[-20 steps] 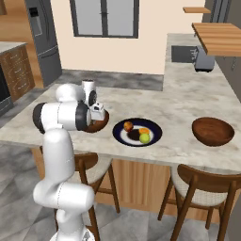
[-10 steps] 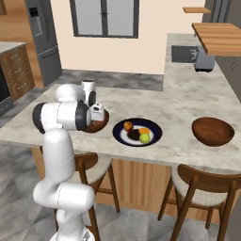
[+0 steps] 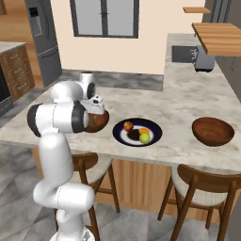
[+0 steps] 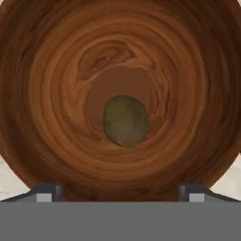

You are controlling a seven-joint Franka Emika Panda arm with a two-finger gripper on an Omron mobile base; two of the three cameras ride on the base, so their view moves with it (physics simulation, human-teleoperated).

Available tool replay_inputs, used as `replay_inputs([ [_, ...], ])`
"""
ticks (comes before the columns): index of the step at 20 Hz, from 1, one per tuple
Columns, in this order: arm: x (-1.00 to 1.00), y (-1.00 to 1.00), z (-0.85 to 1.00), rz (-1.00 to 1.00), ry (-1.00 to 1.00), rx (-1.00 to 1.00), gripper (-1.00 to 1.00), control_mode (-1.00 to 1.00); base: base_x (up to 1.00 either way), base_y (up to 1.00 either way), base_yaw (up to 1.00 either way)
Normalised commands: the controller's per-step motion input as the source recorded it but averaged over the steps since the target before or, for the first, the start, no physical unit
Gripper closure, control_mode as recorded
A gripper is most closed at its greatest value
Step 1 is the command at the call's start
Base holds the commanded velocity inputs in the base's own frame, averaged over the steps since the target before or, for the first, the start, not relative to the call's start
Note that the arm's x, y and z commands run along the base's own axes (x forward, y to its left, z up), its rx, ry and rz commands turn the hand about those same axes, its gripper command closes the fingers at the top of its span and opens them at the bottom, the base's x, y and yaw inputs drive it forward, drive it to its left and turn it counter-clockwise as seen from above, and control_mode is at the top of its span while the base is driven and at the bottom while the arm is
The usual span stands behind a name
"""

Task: Take the fruits from the plate on the dining counter and place two fruits in each bowl.

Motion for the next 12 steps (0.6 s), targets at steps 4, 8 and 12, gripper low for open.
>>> replay_inputs([
  [4,-0.90,-0.87,0.69,0.00,-0.02,0.03,-1.00,-1.00,0.00,0.00,0.00],
  [8,-0.41,-1.00,0.12,-0.04,-0.07,0.03,-1.00,-1.00,0.00,0.00,0.00],
  [12,-0.15,-1.00,0.00,-0.09,-0.09,0.00,-1.00,-1.00,0.00,0.00,0.00],
])
